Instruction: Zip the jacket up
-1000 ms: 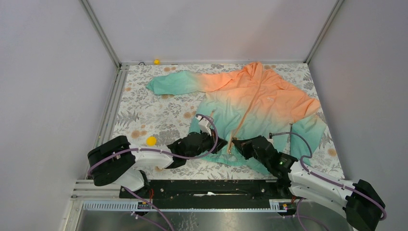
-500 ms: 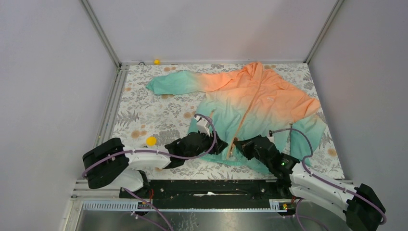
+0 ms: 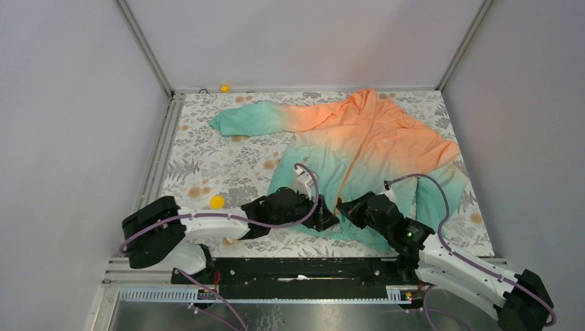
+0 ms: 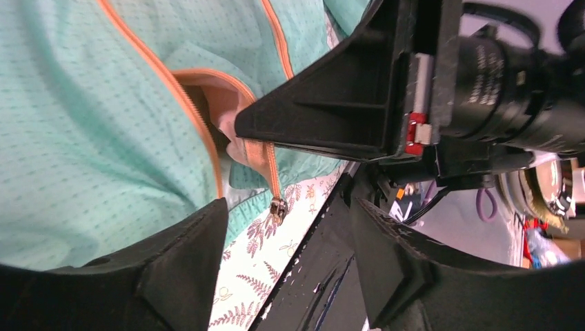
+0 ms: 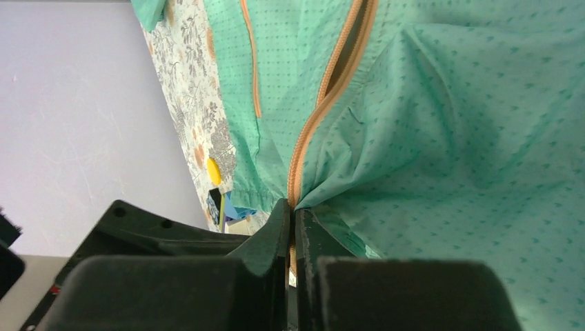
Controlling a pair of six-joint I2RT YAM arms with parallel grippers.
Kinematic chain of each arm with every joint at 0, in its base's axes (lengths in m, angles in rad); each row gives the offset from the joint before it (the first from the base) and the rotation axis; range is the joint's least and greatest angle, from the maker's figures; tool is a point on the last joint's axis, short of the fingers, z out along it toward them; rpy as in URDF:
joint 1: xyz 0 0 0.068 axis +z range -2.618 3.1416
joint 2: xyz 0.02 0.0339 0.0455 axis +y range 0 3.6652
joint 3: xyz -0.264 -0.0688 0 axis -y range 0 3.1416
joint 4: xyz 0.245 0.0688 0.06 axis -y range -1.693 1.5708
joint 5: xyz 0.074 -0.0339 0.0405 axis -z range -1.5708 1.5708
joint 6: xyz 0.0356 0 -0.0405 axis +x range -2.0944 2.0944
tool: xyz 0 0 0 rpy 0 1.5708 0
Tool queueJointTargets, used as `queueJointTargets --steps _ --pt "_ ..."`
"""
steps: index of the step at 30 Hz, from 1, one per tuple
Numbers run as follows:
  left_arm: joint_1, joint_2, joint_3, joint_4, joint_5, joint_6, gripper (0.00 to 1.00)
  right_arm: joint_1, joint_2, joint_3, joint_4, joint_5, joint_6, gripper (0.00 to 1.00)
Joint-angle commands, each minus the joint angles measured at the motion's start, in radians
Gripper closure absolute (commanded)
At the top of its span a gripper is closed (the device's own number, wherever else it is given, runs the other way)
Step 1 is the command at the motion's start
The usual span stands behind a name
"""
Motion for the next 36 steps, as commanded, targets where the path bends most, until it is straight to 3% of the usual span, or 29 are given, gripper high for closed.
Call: queueJointTargets --steps 1,3,8,18,21,23,24,27,30,34,36 --pt "-0.022 0.095 0.076 0.053 0.091 -0.009 0.35 -0.008 -0.013 0.050 -0.004 -0.001 -0.029 1.00" --pt "-0.028 0.122 0.081 0.077 0.101 -0.012 0.39 -0.009 -0.015 0.055 -0.011 -0.001 -0.019 1.00" --pt "-0.035 0.163 0.113 0.041 0.065 -0.019 0.62 -0.009 -0.013 0.080 -0.044 0.004 -0.036 1.00" --pt "-0.035 0.203 0.137 0.050 0.028 0.002 0.72 -0.009 -0.052 0.081 -0.115 0.011 -0.037 1.00" --pt "-0.035 0.223 0.153 0.051 0.044 0.002 0.81 -0.009 -0.053 0.086 -0.115 0.010 -0.035 1.00" --pt "-0.035 0.218 0.157 0.028 0.026 0.017 0.94 -0.009 -0.050 0.091 -0.115 0.009 -0.060 1.00" --pt "-0.035 0.207 0.157 0.002 0.000 0.032 1.00 -0.009 -0.051 0.099 -0.120 0.008 -0.092 0.97" --pt "-0.035 0.161 0.139 -0.057 -0.064 0.093 1.00 -0.009 -0.054 0.135 -0.177 0.022 -0.250 0.73" --pt "-0.035 0.123 0.125 -0.107 -0.109 0.157 1.00 -0.009 -0.088 0.135 -0.186 -0.004 -0.437 0.56" --pt "-0.037 0.081 0.115 -0.139 -0.122 0.244 1.00 -0.009 -0.137 0.109 -0.121 -0.106 -0.600 0.48" --pt "-0.037 0.063 0.101 -0.123 -0.123 0.264 1.00 -0.024 -0.123 0.094 -0.073 -0.163 -0.603 0.43"
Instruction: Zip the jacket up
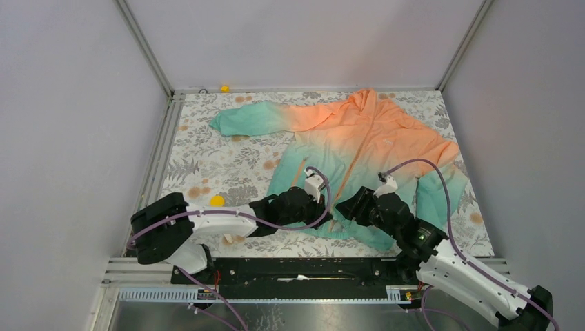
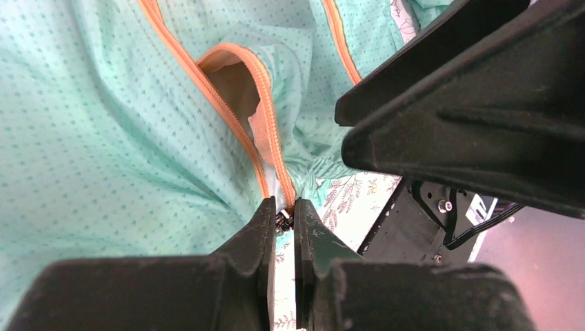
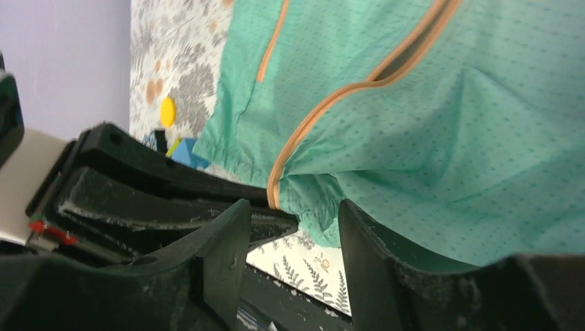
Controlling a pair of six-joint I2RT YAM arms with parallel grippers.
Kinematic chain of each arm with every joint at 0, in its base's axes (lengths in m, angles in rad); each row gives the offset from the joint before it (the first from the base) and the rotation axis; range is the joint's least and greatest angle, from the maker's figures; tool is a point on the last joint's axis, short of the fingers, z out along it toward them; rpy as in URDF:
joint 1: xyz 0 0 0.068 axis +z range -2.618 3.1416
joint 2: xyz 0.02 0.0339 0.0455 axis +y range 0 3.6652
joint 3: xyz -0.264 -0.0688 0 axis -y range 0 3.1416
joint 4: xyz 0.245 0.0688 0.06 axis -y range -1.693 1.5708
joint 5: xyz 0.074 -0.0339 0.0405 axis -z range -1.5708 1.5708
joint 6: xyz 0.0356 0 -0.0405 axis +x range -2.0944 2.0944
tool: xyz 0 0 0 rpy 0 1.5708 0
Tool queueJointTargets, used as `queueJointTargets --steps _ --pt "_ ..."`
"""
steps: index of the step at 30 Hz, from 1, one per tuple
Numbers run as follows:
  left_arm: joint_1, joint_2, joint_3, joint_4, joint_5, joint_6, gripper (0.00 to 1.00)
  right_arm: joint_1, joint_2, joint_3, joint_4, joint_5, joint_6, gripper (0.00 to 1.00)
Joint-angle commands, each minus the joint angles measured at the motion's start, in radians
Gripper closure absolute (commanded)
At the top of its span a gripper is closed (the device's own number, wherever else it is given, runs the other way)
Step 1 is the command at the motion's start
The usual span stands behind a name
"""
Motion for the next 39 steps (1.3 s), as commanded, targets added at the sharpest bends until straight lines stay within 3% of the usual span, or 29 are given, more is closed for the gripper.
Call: queueJointTargets --steps 1,3,6,9,11,13,15,22,31,39 --pt "-0.001 -0.068 -0.027 0.032 -0.050 0.102 1.00 -0.041 0.017 -0.004 0.121 -0.150 -0.153 0.40" --pt "-0.001 -0.063 -0.029 0.042 -0.053 0.109 1.00 -0.089 0.048 -0.027 0.206 -0.266 -0.106 0.36" --pt "-0.002 -0.039 -0.015 0.038 -0.049 0.109 1.00 -0.129 0.081 -0.075 0.336 -0.344 -0.024 0.21" --pt "-0.007 -0.026 -0.010 0.045 -0.052 0.102 1.00 -0.163 0.123 -0.089 0.358 -0.394 0.021 0.21" --pt "-0.011 -0.021 -0.009 0.049 -0.058 0.100 1.00 -0.179 0.139 -0.095 0.358 -0.405 0.057 0.26" --pt "-0.014 -0.013 -0.002 0.042 -0.068 0.098 1.00 -0.182 0.152 -0.090 0.350 -0.403 0.087 0.44" --pt "-0.015 0.006 0.014 0.028 -0.077 0.085 1.00 -0.182 0.180 -0.065 0.315 -0.391 0.108 0.54" --pt "-0.021 0.049 0.052 0.018 -0.076 0.067 1.00 -0.182 0.217 -0.019 0.194 -0.356 0.117 0.53" --pt "-0.033 0.072 0.061 0.041 -0.052 0.045 1.00 -0.182 0.270 -0.057 0.298 -0.365 0.134 0.54" --pt "-0.054 0.070 0.079 0.024 -0.074 0.047 1.00 -0.183 0.318 -0.047 0.303 -0.329 0.134 0.64"
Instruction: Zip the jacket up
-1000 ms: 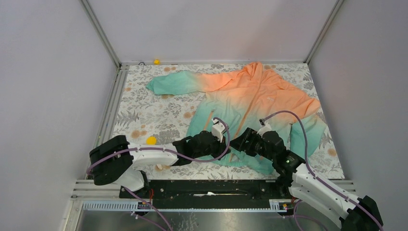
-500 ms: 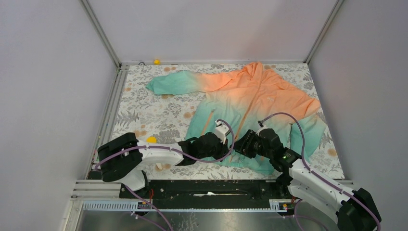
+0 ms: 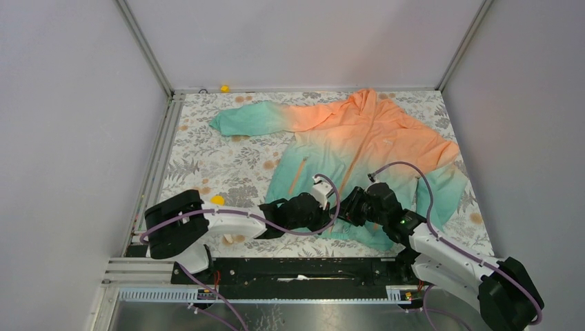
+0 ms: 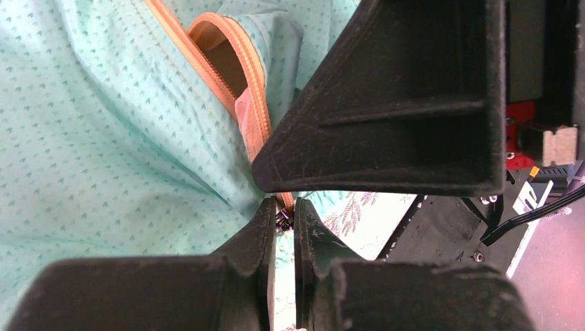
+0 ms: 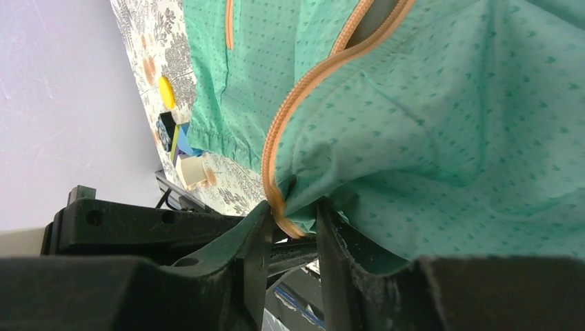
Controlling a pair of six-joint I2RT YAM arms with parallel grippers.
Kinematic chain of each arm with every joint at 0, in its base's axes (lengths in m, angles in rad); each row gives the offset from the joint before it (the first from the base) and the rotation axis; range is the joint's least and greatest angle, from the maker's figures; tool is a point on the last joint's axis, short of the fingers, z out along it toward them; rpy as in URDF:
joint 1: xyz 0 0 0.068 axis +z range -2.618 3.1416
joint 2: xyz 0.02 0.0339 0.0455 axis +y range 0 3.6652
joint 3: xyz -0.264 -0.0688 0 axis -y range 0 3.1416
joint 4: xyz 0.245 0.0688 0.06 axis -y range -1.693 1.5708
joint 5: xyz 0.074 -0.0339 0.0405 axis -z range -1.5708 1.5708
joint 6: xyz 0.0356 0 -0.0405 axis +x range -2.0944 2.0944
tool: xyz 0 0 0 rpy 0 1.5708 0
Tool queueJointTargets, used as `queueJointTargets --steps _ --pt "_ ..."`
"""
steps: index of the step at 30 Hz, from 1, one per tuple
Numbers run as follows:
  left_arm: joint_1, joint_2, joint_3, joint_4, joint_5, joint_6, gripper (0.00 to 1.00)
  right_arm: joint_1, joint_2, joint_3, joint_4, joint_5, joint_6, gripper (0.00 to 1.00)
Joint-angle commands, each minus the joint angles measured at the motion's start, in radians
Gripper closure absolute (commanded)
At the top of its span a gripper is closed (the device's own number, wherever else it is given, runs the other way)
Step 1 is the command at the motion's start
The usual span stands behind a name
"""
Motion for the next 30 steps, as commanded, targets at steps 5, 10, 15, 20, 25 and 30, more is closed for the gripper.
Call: queueJointTargets --steps 5,10,15,20,25,30 --pt "-0.014 0.002 0.073 0.021 -0.008 -0.010 1.00 -0.003 -0.014 0.008 0.042 0.056 0.004 0.80" --pt "-0.012 -0.006 0.082 0.001 0.028 -0.048 0.80 -0.004 -0.061 -0.019 0.042 0.074 -0.032 1.00" --pt "0.005 -0.091 0.061 -0.067 0.052 -0.107 0.41 -0.004 -0.146 -0.014 -0.046 0.155 -0.192 1.00" --pt "0.061 -0.140 0.059 -0.223 0.101 -0.192 0.20 -0.004 -0.243 -0.003 -0.149 0.194 -0.238 1.00" --pt "0.109 -0.120 0.097 -0.361 0.130 -0.246 0.15 -0.004 -0.285 0.027 -0.250 0.274 -0.226 1.00" --pt "0.106 -0.002 0.260 -0.569 0.030 -0.201 0.30 -0.004 -0.311 0.029 -0.283 0.273 -0.191 1.00"
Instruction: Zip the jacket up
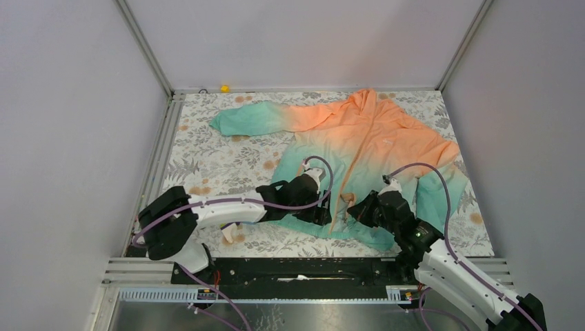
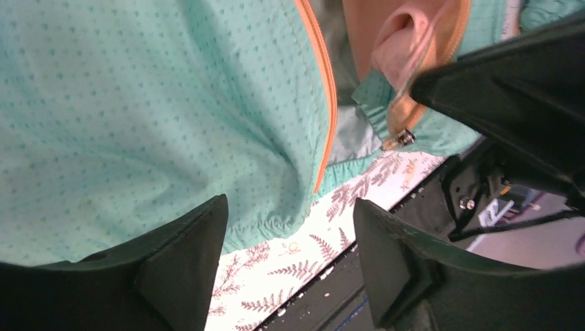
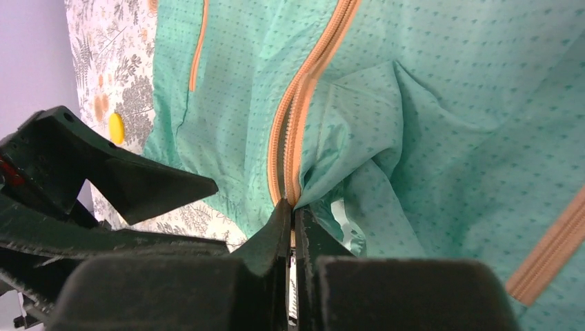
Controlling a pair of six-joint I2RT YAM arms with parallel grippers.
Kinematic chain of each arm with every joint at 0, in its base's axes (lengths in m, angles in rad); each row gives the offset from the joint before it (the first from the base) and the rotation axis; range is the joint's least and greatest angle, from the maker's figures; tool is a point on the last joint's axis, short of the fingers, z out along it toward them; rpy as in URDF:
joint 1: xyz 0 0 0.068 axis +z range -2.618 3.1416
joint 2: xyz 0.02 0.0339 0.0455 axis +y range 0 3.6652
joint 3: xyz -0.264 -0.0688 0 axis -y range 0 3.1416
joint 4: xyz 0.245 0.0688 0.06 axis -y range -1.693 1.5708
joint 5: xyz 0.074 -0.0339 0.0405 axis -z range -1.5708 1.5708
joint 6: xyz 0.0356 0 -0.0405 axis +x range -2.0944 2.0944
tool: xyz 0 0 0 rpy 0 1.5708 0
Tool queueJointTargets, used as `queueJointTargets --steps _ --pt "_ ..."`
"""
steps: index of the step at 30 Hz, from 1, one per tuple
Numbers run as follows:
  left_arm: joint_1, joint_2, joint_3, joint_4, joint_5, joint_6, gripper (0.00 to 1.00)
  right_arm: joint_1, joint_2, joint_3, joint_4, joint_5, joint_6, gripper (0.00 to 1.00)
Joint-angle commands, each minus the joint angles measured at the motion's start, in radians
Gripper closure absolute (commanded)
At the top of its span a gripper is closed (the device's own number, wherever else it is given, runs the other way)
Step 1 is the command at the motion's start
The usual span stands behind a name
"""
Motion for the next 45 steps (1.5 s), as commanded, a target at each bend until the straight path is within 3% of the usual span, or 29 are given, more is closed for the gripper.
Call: queueJointTargets --steps 1,10,18,20,22,26,35,37,38,42,45 --pt "-0.010 0.088 0.155 -0.176 -0.078 0.017 0.33 -0.004 -0.023 0.044 -0.051 0.044 0.013 1.00" --pt "-0.127 0.227 0.327 -0.386 -0.340 -0.031 0.35 -0.004 0.008 0.071 -0.097 0.075 0.028 1.00" --pt "-0.194 0.335 0.432 -0.501 -0.433 -0.088 0.39 -0.003 0.054 0.114 -0.141 0.109 0.037 0.98" --pt "-0.195 0.353 0.438 -0.504 -0.433 -0.087 0.45 -0.004 0.061 0.122 -0.147 0.102 0.035 0.94" --pt "-0.195 0.363 0.445 -0.504 -0.436 -0.081 0.58 -0.003 0.067 0.129 -0.147 0.089 0.016 0.93" --pt "-0.195 0.335 0.434 -0.498 -0.457 -0.075 0.74 -0.003 0.090 0.154 -0.205 0.104 -0.002 1.00" --pt "-0.177 0.146 0.258 -0.187 -0.283 0.037 0.87 -0.003 0.170 0.193 -0.188 -0.024 -0.045 1.00" --pt "-0.160 0.110 0.209 -0.118 -0.235 0.048 0.94 -0.003 0.193 0.202 -0.189 -0.060 -0.050 1.00" --pt "-0.146 0.088 0.178 -0.069 -0.201 0.051 0.99 -0.003 0.205 0.206 -0.188 -0.073 -0.048 1.00" --pt "-0.087 -0.027 -0.009 0.215 -0.047 0.055 1.00 0.003 0.248 0.193 -0.151 -0.140 0.000 1.00" --pt "-0.081 -0.100 -0.128 0.423 -0.038 0.081 1.00 0.016 0.268 0.174 -0.111 -0.149 0.051 1.00"
